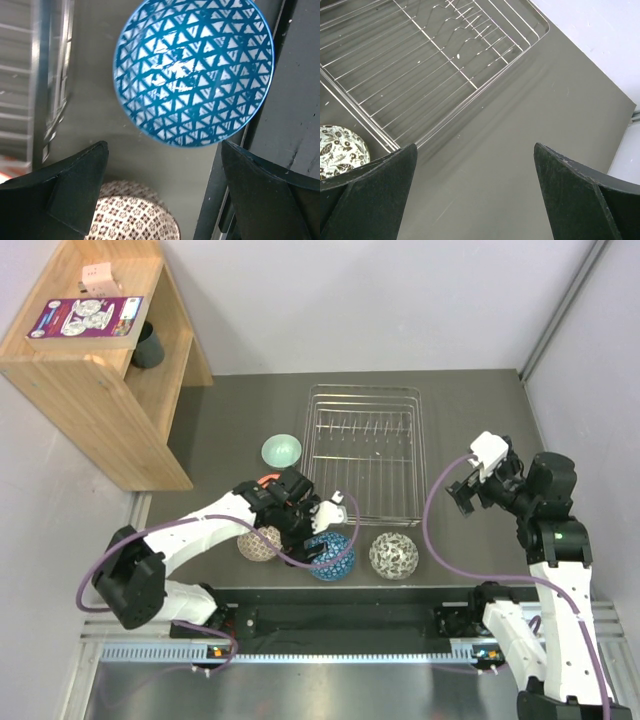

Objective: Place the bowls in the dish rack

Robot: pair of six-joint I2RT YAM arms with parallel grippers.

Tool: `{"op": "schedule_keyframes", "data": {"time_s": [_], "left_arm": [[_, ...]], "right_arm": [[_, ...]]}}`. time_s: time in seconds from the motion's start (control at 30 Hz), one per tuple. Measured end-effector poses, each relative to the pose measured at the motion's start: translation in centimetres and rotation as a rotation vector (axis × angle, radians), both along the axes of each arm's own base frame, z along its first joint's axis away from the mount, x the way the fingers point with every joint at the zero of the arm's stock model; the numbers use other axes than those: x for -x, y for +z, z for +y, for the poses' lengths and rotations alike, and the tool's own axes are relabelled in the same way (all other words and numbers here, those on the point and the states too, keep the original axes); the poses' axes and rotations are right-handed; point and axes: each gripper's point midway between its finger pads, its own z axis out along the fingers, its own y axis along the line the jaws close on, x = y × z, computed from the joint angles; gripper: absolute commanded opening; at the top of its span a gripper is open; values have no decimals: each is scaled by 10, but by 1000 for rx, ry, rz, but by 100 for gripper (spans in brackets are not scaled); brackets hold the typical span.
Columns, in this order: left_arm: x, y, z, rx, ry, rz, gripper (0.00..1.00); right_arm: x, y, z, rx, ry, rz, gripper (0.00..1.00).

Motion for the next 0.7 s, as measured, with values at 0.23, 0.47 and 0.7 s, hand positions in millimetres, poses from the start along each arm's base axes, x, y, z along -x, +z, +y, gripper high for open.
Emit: {"op": "schedule_keyframes", "data": {"time_s": [0.23, 0.47, 0.7], "left_arm": [[5, -11, -8, -23, -22, 29, 98], [-8, -11, -19, -12, -3, 13, 88], [-19, -21, -30, -15, 2, 18, 66]], "right_arm": [[2, -2, 0, 2, 0, -5, 100], [4, 0, 0, 2, 0, -13, 100], [6, -5, 0, 2, -1, -7, 100]]}}
